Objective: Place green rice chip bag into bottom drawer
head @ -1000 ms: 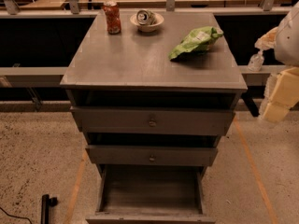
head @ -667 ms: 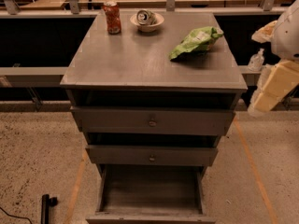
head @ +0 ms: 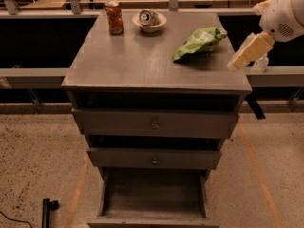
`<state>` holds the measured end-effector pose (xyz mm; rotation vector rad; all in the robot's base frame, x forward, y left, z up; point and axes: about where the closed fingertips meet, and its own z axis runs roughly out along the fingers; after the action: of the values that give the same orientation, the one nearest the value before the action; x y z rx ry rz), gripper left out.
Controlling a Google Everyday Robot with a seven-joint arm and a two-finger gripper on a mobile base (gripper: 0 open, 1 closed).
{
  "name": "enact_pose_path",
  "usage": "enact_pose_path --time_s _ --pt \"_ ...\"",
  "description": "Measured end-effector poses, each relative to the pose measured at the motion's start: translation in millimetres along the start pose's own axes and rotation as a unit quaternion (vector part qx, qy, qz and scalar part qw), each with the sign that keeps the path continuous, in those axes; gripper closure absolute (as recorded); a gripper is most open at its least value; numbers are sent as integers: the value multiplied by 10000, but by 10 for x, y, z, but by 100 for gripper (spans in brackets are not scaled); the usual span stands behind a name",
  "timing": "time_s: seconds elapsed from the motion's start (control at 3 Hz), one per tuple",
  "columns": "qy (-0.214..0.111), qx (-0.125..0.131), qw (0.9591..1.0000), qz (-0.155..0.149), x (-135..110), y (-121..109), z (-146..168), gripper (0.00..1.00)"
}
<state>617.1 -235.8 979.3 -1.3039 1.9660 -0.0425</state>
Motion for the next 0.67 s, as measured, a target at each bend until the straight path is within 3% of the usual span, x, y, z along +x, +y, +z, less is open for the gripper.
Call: enact_pose_path --time_s 0.33,0.67 --pt "42 358 9990 -248 99 -489 726 0" --pt "42 355 9990 -250 97 -486 726 0"
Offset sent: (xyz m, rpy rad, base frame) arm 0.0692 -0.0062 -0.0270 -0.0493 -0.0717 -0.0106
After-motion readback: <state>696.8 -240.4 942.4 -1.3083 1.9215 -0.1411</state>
